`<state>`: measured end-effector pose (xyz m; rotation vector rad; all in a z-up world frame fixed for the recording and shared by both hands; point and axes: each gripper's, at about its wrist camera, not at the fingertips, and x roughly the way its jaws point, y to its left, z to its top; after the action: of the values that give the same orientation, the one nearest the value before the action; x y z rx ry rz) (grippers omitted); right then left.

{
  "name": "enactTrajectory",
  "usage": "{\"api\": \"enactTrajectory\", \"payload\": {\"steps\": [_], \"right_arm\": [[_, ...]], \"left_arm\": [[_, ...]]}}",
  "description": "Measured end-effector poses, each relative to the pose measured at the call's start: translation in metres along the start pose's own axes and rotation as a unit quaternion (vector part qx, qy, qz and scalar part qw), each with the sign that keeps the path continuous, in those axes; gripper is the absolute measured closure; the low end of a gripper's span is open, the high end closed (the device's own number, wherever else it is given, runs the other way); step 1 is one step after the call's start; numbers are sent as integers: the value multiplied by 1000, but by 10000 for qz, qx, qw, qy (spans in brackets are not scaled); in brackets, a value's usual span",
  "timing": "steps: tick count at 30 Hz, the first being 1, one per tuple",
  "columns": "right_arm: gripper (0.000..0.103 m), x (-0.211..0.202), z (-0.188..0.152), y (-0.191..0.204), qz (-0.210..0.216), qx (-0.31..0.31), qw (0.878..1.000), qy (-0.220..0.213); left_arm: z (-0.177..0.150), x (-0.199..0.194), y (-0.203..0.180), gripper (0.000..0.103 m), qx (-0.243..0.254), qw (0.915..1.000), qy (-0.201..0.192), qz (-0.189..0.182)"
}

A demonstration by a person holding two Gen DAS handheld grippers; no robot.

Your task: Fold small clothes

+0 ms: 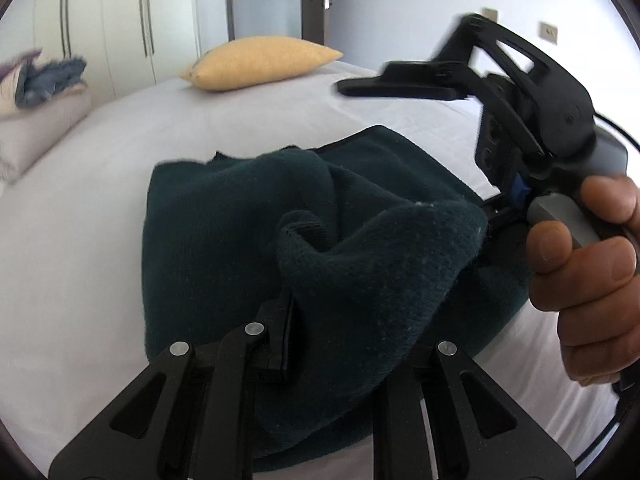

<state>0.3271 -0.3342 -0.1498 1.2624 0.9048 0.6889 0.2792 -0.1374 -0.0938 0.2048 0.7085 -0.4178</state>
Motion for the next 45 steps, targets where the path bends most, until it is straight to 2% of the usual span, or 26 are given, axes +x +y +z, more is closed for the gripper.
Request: {"api": "enactTrajectory", "payload": {"steps": [3,5,6,8,9,10,11,14,16,19,20,21,23,25,30,37,40,42,43,45], "right_arm": [[24,15,0,8,-447,-121,9987,192],[25,27,1,14,-791,-218,9960,345],[25,31,2,16,-934,-254,9944,424],[27,38,5,17,-1151,-277,9914,560],[30,41,5,17,-1217,-276,9904,597],[31,42,7,16,-1299,-288,9891,632],[34,43,7,16,-1355,-311,9881,661],[42,50,5,16,-1608,-499,9828,763],[46,56,2,19,-1777,-637,9786,821],[58,69,0,25,-2084,-898,9698,893],[71,71,-2,27,-2212,-1013,9657,907],[78,73,-3,29,-2362,-1165,9606,891],[83,73,-5,34,-2528,-1390,9541,807],[85,68,-6,40,-2592,-1582,9502,692],[86,35,1,48,-2470,-1729,9533,174],[86,-25,17,40,-2204,-1681,9601,-367],[86,-46,15,36,-2180,-1890,9562,-488],[86,-54,17,22,-2435,-1953,9487,-494],[86,-57,20,12,-2532,-1781,9495,-507],[86,-72,26,-10,-2230,-1312,9636,-666]], "left_arm": [[0,-3,-8,87,138,9998,-14,116],[-9,-13,-18,81,298,9995,103,24],[-11,-16,-15,74,369,9992,137,-51],[-19,-36,-15,55,382,9984,65,-410],[-24,-50,-11,35,262,9978,-27,-608],[-29,-63,-7,24,121,9970,-159,-750],[-34,-74,-2,22,21,9962,-241,-842],[-44,-96,23,21,-364,9928,-481,-1038],[-47,-99,50,21,-887,9887,-569,-1062],[-47,-89,91,21,-1695,9802,-422,-936],[-46,-85,99,21,-1812,9784,-408,-910],[-45,-80,107,21,-1934,9766,-347,-880],[-44,-75,116,22,-2124,9738,-212,-784],[-42,-65,126,22,-2307,9687,-138,-901],[-34,-53,118,22,-2214,9695,-104,-1049],[4,-41,86,22,-1961,9730,-226,-1193],[14,-35,68,21,-1821,9752,-242,-1237],[20,-25,58,22,-1713,9780,-134,-1184],[19,-18,53,22,-1689,9785,26,-1181],[19,-5,47,21,-1674,9781,291,-1201]]}}
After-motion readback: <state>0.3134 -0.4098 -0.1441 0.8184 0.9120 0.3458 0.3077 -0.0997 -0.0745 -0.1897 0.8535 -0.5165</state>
